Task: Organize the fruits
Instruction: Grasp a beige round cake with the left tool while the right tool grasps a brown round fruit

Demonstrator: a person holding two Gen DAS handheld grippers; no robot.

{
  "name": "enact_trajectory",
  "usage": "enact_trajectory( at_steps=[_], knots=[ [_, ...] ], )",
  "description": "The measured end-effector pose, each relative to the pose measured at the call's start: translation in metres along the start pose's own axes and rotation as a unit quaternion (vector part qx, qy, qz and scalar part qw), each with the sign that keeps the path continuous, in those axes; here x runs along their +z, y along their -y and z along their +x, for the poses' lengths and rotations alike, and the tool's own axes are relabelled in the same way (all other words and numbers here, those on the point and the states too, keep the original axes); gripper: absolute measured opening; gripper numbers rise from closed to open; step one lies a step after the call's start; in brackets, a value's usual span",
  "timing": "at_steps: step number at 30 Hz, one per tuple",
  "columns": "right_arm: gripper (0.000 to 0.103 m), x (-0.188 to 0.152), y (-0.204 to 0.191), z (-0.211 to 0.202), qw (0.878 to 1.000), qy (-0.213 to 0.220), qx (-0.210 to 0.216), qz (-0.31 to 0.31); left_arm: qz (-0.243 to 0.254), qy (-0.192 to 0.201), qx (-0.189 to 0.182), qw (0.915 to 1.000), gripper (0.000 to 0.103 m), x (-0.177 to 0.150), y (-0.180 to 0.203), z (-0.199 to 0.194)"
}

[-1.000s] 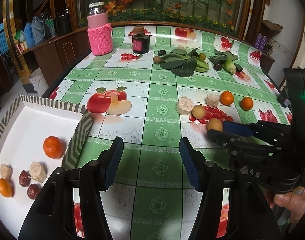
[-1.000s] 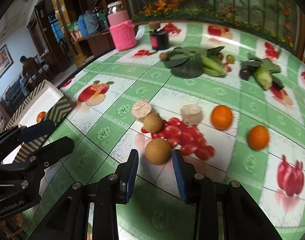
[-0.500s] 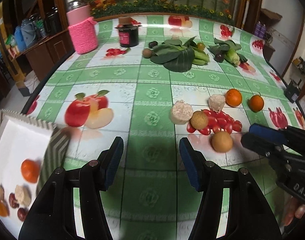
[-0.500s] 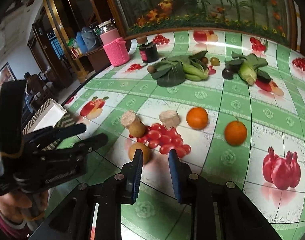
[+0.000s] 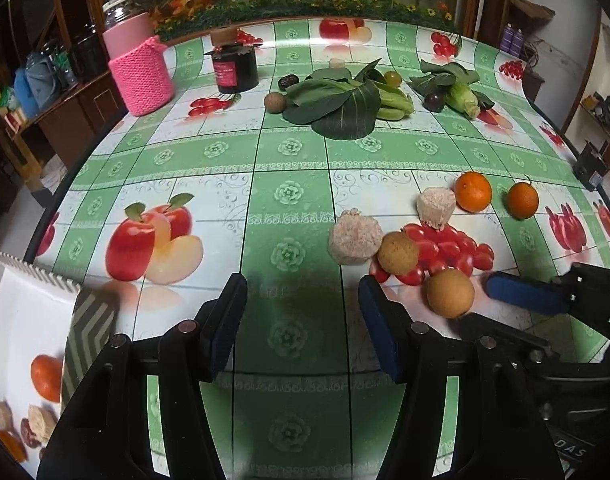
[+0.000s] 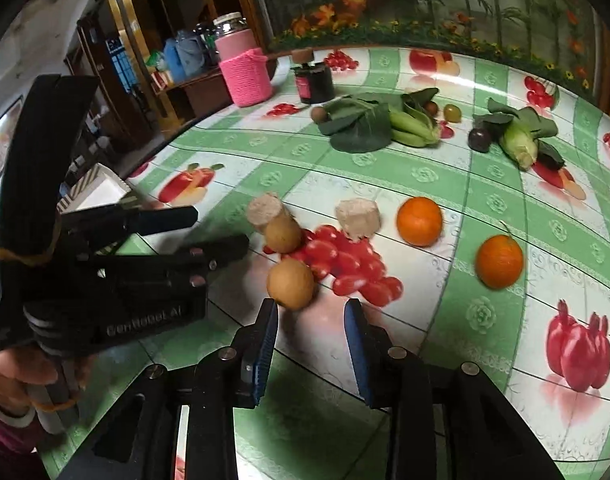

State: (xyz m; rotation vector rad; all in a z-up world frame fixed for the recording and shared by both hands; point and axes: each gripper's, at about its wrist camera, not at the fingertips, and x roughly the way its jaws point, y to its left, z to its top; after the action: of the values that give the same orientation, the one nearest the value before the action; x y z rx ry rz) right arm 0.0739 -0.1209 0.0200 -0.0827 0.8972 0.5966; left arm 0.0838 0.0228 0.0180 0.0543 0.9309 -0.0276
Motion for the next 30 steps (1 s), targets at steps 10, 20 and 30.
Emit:
enact_trajectory(
  at_steps=[10,20,30],
  knots=[
    [0.033,-0.003,0.019,-0.008,0.999,0.008,0.011,0.039,0.0,-0.004,-0.018,0.9998,0.058,0.015,0.003,0.016],
    [0.033,-0.002,0.018,-0.008,0.999,0.009,0.011,0.036,0.007,-0.002,-0.033,0.9994,0.058,0.034,0.017,0.029],
    [0.033,-0.002,0.006,-0.006,1.0,0.013,0.018,0.014,-0.024,0.005,-0.033,0.9992,0.03,0.026,0.0,0.02]
  ],
)
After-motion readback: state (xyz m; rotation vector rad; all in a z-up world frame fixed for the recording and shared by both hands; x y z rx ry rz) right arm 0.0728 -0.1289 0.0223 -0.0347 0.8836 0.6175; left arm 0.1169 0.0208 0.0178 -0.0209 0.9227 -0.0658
